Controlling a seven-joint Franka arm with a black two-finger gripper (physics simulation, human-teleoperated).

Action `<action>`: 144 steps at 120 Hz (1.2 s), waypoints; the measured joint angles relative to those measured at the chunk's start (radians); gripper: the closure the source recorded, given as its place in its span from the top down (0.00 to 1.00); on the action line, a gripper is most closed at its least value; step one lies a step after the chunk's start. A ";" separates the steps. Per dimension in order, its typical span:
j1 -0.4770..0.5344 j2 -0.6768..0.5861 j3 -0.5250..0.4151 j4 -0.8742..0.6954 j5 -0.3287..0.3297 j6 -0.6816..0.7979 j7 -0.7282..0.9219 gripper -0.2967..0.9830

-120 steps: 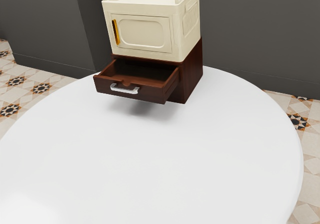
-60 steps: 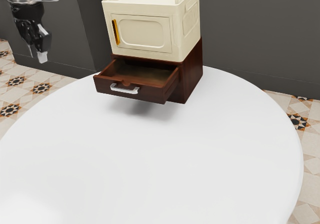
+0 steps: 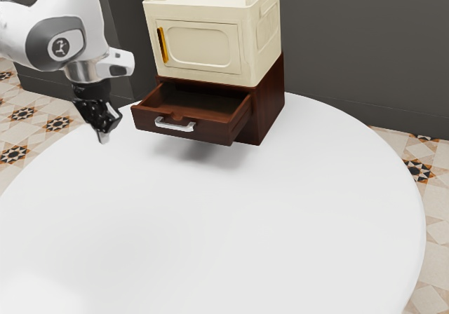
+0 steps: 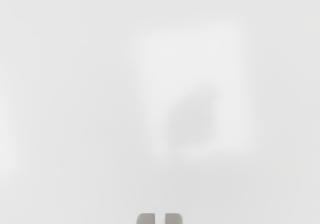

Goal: Push the drawer handle with one arm to close the drawer

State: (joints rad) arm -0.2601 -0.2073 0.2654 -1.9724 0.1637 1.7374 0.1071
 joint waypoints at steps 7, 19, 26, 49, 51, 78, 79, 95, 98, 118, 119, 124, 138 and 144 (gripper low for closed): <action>0.004 0.007 0.002 -0.040 -0.008 0.066 -0.025 0.16; 0.013 0.047 0.003 -0.069 -0.018 0.181 -0.063 0.16; 0.013 0.074 0.003 -0.072 -0.021 0.242 -0.085 0.16; 0.024 0.177 0.004 -0.058 -0.024 0.401 -0.142 0.16; 0.026 0.187 0.004 -0.056 -0.024 0.413 -0.146 0.16; 0.033 0.289 0.005 -0.011 -0.012 0.559 -0.191 0.15; 0.032 0.291 0.005 -0.010 -0.012 0.564 -0.192 0.15; 0.024 0.338 0.003 -0.003 -0.010 0.641 -0.212 0.15; 0.024 0.350 0.003 0.000 -0.010 0.654 -0.215 0.15; 0.041 0.423 0.003 0.063 -0.002 0.710 -0.233 0.15; 0.042 0.426 0.003 0.066 -0.002 0.712 -0.234 0.15; 0.046 0.441 0.003 0.079 -0.001 0.720 -0.237 0.15; 0.059 0.461 0.003 0.089 0.000 0.735 -0.246 0.15; 0.065 0.473 0.003 0.099 -0.001 0.740 -0.249 0.15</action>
State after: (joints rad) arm -0.1946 0.2655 0.2686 -1.8729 0.1629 2.4771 -0.1423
